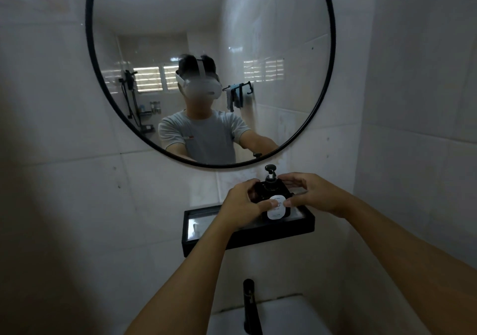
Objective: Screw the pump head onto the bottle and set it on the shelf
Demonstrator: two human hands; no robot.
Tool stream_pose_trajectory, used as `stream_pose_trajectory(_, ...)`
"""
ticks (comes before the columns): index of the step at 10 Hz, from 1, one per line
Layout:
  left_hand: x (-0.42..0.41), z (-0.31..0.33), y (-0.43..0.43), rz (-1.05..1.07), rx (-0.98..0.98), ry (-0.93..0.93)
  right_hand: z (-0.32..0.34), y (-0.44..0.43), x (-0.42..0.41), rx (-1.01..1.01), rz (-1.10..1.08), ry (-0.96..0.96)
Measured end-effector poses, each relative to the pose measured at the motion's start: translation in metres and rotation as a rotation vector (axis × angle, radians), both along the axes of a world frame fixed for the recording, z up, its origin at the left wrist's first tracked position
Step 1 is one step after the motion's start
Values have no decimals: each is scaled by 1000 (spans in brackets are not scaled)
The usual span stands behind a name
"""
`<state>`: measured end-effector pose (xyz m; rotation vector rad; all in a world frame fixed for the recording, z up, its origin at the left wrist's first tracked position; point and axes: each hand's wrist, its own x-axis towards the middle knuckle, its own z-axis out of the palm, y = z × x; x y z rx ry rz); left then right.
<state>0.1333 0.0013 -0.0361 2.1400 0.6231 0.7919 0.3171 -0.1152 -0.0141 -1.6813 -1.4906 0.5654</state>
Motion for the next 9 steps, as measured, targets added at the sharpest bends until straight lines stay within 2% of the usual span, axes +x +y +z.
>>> stream_pose_trajectory(8, 11, -9, -4, -7, -53, 109, -17, -3, 24, -13, 71, 112)
stream_pose_trajectory(9, 5, -13, -7, 63, -37, 81, -20, -10, 19, 89, -1, 147)
